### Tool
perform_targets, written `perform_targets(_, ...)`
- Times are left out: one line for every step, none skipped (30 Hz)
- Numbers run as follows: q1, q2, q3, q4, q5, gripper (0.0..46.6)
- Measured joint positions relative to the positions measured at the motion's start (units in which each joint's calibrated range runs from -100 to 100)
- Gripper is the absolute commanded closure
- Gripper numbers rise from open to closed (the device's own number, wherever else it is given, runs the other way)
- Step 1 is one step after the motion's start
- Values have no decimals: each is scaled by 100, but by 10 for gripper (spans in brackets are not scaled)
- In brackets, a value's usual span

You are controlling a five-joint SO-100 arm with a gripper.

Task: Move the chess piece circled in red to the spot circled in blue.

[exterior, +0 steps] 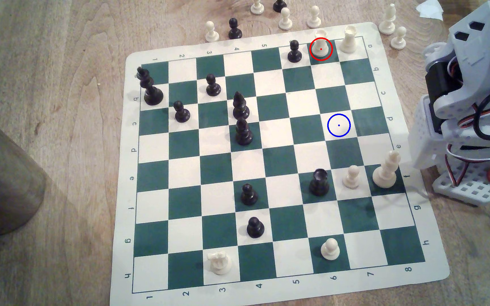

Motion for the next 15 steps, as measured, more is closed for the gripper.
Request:
perform_targets(0,0,0,0,0,464)
perform_targets(0,0,0,8,0,464)
perform_targets(0,0,0,64,0,464)
perform_targets(37,0,0,239,0,464)
perform_targets(66,0,0,406,0,464)
perform_targets(81,0,0,550,0,464)
perform_targets(88,0,0,685,0,464)
perform_targets(96,0,0,821,0,464)
perform_targets(103,0,0,964,0,464)
perform_targets(103,0,0,1068,0,464)
perform_targets(103,0,0,1171,0,464)
perform_targets(103,0,-27,1386,0,464)
perform_targets(103,0,-99,1657,0,464)
perform_targets(103,0,-298,2359,-15,464)
perform_targets(103,0,-343,2542,-15,464)
